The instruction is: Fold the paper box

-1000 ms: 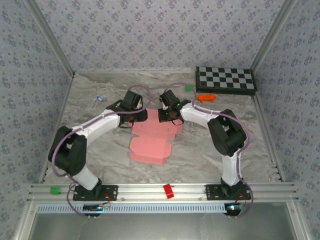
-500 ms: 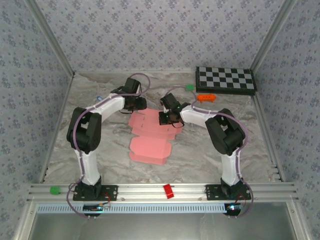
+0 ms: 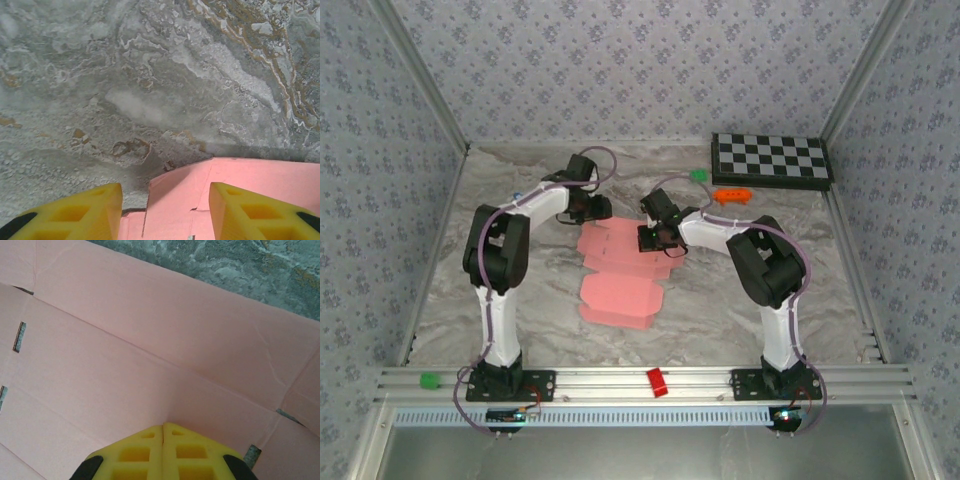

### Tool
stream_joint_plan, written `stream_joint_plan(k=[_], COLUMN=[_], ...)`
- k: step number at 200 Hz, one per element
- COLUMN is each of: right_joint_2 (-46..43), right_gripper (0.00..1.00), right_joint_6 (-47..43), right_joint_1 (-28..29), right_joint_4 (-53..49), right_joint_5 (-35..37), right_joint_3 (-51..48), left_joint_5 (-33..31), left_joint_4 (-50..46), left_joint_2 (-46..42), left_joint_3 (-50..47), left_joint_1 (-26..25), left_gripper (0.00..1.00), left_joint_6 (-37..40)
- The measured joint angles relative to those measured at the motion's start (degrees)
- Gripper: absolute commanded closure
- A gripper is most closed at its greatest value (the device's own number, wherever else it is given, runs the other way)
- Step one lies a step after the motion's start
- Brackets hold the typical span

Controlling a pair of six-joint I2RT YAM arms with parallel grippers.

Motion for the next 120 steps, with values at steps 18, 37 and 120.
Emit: stream_joint_plan(k=[18,37,120], right_joint_2=[0.02,0.04,0.24], right_gripper=[1.0,1.0,1.0], right_joint_6=[0.02,0.02,0.07], right_joint_1=[0.0,0.0,-0.04], right_joint_4=[0.0,0.02,0.0], right_joint_5=[-0.11,-0.17,-0.42], right_joint_3=[0.0,0.0,0.26], left_joint_5=[0.42,1.11,5.2], left_joint_4=[-0.72,-1.33,-2.8], left_joint_2=[0.94,1.42,1.49], left_joint_3=[0.98,1.86,3.15], left_joint_1=[0.0,0.26,0.46], left_gripper=[0.53,0.55,0.56], left_joint_6=[0.63,0.98,3.21])
